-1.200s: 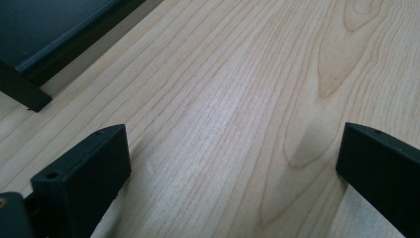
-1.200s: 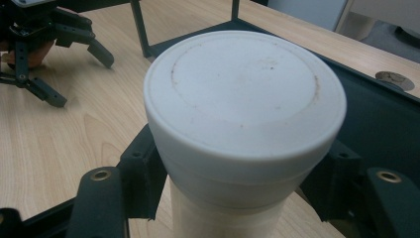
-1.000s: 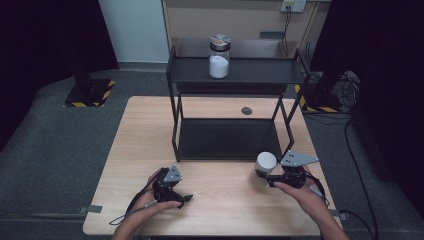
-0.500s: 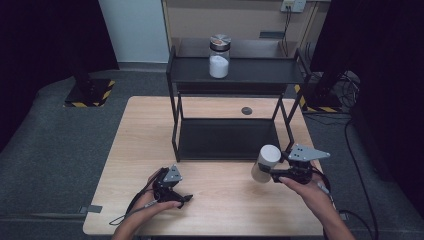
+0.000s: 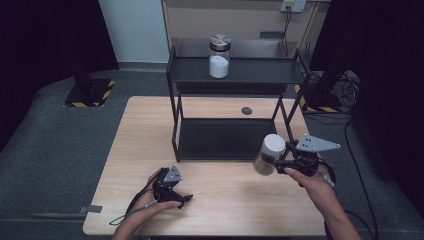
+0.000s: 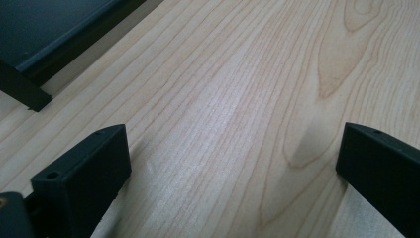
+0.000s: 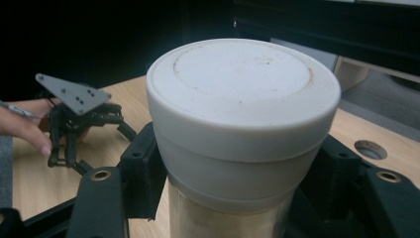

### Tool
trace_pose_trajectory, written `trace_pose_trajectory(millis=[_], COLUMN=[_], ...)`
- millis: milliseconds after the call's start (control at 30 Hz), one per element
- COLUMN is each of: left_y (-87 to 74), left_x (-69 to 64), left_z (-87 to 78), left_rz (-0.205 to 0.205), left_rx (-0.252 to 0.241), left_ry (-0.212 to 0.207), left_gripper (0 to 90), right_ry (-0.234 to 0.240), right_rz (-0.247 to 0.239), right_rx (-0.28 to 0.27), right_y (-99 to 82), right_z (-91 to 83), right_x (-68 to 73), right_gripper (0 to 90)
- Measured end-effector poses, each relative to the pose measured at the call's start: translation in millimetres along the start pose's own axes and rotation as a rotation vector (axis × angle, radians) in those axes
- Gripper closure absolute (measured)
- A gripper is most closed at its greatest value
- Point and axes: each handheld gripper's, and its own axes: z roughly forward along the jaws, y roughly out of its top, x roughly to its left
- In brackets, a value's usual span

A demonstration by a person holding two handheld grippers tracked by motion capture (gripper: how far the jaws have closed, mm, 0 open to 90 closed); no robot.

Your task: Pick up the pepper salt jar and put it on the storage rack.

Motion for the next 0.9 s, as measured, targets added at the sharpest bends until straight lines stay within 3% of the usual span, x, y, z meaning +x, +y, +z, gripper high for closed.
trace_pose_trajectory(millis=[367, 900], left_y=[0.1, 0.5], left_x=[0.0, 1.2], left_z=[0.0, 0.1], left_rz=[0.000, 0.005], left_rx=[0.001, 0.002], left_ry=[0.000, -0.004], left_gripper=[0.0, 0.0], right_ry=[-0.003, -0.006], right_rz=[-0.001, -0.008], right_rx=[-0.032, -0.069], right_y=[20.6, 53.9], right_z=[-6.0, -0.4], right_x=[2.3, -9.6], right_gripper=[36.3, 36.3])
